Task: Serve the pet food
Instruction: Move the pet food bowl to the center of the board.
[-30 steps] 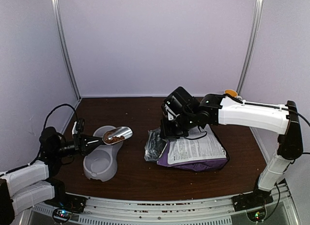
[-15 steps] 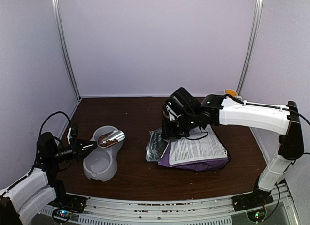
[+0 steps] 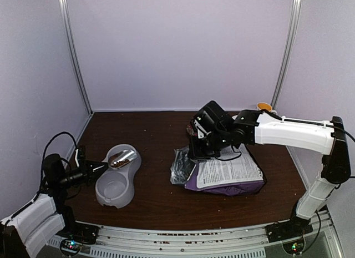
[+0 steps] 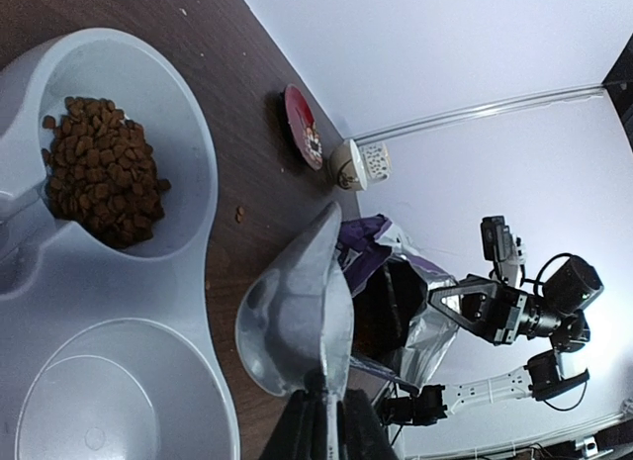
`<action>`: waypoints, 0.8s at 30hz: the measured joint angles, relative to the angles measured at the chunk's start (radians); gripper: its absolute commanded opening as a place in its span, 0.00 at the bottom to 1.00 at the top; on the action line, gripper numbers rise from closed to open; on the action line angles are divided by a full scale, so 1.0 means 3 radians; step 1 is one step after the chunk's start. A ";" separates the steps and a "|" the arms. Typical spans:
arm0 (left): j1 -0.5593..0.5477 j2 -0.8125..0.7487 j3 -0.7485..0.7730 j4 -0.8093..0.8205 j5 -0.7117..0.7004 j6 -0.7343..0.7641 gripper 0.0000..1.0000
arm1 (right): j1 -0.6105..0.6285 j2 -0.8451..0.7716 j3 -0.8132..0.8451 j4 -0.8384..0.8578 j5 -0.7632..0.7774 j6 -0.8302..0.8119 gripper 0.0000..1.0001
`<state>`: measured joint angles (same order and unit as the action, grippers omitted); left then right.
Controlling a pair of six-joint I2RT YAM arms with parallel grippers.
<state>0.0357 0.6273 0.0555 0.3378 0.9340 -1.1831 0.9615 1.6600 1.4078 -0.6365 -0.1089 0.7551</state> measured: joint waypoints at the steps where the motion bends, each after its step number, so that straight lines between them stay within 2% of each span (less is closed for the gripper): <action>1: 0.0008 0.0008 -0.0001 -0.0013 -0.0018 0.0011 0.00 | -0.0005 -0.0006 -0.0014 0.0010 -0.0001 0.0000 0.00; 14: 0.0045 0.0389 0.0004 -0.0011 -0.0290 0.0117 0.00 | -0.0053 -0.0027 -0.0120 0.0107 -0.0055 -0.0025 0.00; 24: 0.0212 0.0570 0.0085 -0.0106 -0.0348 0.0346 0.00 | -0.0107 -0.0104 -0.0202 0.0122 -0.0078 -0.0058 0.00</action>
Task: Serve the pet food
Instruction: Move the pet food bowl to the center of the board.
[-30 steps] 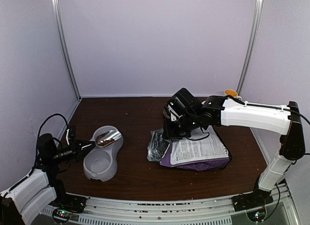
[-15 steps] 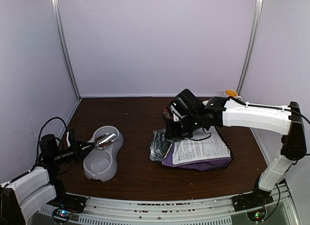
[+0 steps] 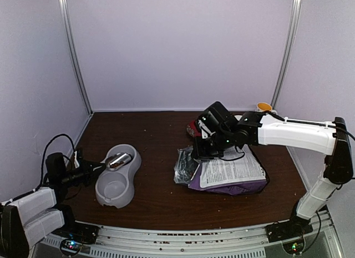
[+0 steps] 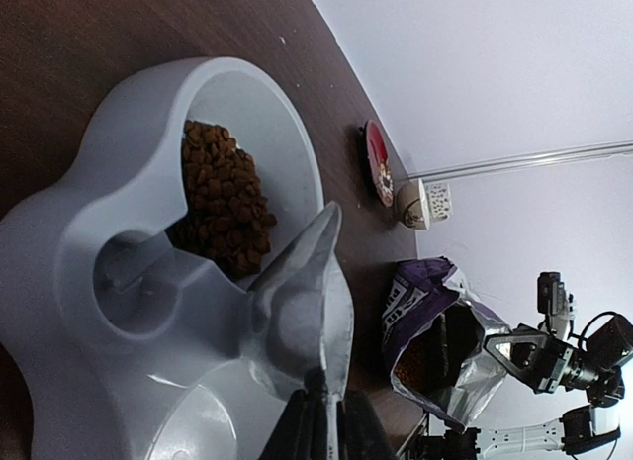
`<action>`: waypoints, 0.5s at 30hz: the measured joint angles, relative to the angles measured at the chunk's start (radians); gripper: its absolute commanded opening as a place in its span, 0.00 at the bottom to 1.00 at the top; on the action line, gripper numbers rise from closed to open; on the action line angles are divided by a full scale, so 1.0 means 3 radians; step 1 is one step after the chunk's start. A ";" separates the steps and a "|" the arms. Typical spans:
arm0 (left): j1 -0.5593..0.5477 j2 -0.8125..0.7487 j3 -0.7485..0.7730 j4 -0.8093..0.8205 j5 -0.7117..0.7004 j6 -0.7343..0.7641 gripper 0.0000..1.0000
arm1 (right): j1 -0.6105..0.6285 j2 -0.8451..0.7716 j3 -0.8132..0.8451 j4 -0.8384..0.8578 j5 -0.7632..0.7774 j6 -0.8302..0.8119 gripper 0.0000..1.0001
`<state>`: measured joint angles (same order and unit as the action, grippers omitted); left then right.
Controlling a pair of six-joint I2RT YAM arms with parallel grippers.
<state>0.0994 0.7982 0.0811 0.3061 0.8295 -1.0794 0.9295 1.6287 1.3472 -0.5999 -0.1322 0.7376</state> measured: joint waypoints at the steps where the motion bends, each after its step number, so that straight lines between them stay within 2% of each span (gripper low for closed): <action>1: 0.0008 0.0017 0.0008 -0.0011 -0.0001 0.0020 0.00 | -0.0004 0.0000 -0.0001 0.0000 0.0000 -0.0003 0.00; 15: 0.0062 0.0264 0.0098 -0.0008 0.0004 0.0238 0.00 | -0.0032 -0.0025 -0.0085 0.0042 -0.0013 -0.0019 0.00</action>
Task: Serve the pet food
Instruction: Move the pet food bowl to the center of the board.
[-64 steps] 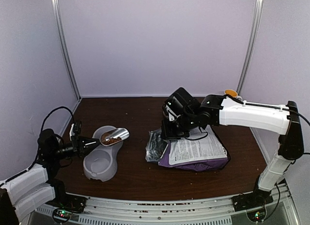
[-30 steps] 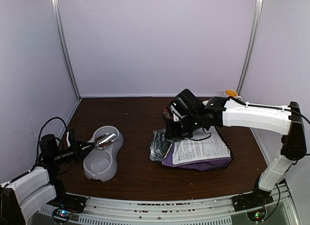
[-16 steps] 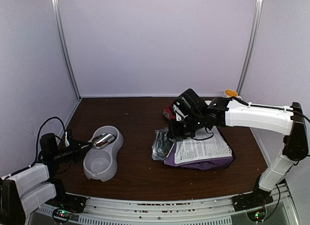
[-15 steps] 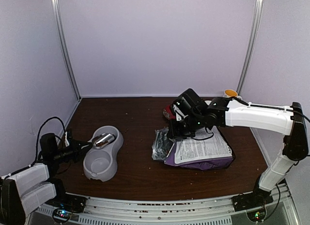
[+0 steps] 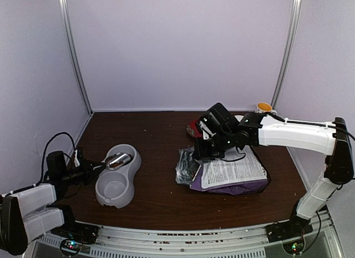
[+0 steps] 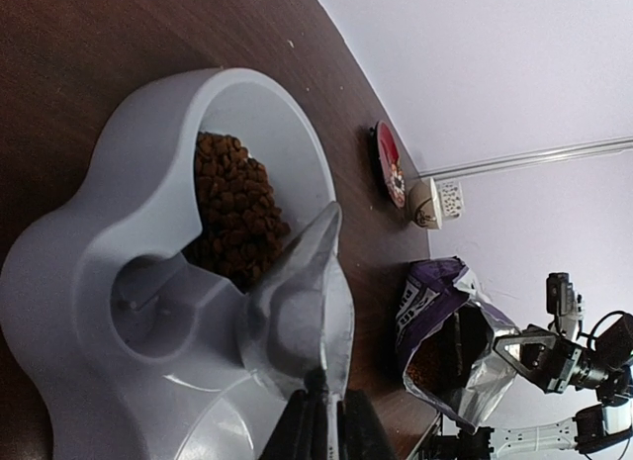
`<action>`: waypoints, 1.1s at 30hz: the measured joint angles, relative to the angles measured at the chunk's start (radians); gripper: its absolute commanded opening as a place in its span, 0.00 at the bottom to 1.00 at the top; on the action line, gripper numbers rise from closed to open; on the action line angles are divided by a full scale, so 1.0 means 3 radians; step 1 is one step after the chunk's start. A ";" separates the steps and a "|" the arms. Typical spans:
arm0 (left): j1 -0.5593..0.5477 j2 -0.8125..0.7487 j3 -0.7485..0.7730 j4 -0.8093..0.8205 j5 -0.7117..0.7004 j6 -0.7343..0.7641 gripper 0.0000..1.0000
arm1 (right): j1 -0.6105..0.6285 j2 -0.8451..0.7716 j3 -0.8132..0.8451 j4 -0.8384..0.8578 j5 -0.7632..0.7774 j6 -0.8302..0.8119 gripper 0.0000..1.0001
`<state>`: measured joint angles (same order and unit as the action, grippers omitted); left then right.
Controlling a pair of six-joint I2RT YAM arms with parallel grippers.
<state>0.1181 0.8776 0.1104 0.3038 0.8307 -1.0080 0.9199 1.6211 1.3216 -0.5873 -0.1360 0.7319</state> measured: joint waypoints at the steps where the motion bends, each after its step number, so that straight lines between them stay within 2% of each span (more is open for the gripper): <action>1: 0.0000 0.0013 0.0001 0.0008 0.0000 0.0013 0.00 | -0.0004 0.0000 -0.0001 0.0000 -0.0001 0.0001 0.00; 33: 0.0003 0.0276 0.0223 -0.0120 -0.0032 0.0310 0.00 | -0.0042 0.0000 -0.0060 0.0081 -0.0072 -0.0010 0.00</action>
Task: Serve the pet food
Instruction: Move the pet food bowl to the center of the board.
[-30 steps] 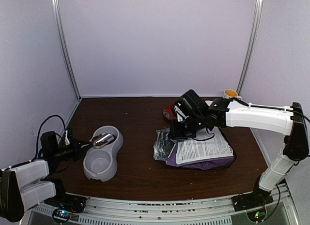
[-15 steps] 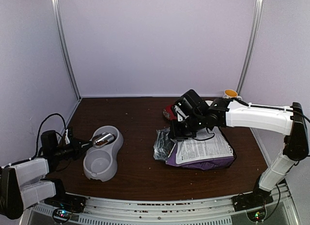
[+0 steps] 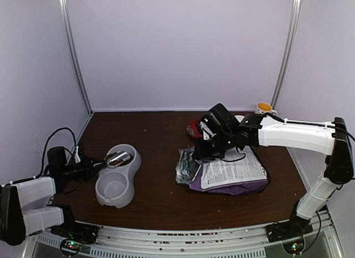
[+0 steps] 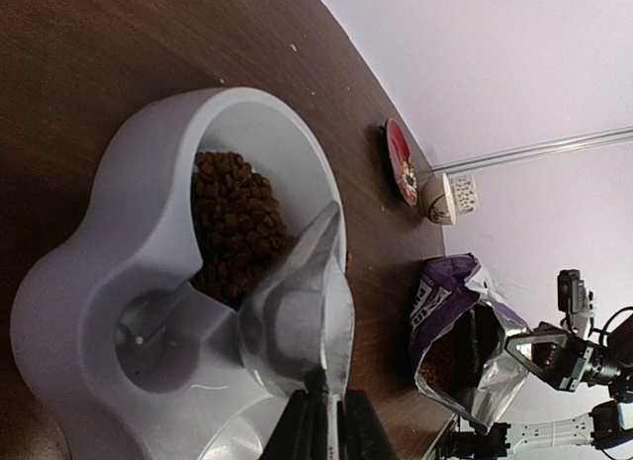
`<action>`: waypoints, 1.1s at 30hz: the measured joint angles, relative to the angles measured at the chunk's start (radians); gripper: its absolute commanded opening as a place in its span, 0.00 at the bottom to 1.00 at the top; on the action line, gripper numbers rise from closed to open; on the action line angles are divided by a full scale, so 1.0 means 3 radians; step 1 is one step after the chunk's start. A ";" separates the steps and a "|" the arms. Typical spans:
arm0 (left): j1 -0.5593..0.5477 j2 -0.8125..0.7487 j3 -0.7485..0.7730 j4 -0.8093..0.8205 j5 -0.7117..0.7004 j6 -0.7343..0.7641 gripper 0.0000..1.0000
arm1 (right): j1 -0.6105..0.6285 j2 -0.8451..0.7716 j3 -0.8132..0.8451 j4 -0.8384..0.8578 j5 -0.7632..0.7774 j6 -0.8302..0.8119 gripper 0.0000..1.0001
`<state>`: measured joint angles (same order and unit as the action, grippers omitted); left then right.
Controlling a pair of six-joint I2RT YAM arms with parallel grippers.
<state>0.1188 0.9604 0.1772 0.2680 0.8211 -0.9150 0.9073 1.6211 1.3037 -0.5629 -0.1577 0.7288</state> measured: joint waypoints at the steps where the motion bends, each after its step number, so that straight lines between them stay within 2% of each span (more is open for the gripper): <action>1: 0.0000 0.0027 0.0029 -0.0018 -0.0009 0.0005 0.00 | 0.0000 0.0000 -0.0004 0.0006 -0.0001 0.0000 0.00; 11: -0.0055 0.0384 0.0237 0.0037 -0.0100 0.0015 0.00 | -0.0018 0.0000 -0.0024 0.0037 -0.0011 -0.0001 0.00; 22: -0.0504 0.1031 0.0426 0.0458 -0.0343 -0.0201 0.00 | -0.0084 -0.0009 -0.0102 0.0085 -0.0014 -0.0010 0.00; 33: -0.0710 0.1656 0.0792 0.0853 -0.0446 -0.0430 0.00 | -0.0191 -0.0088 -0.0245 0.0132 -0.0042 -0.0051 0.00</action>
<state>-0.0940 1.4570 0.4149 0.5240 0.6872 -1.0439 0.8501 1.5948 1.2301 -0.5232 -0.1703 0.7136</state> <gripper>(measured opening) 0.122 0.020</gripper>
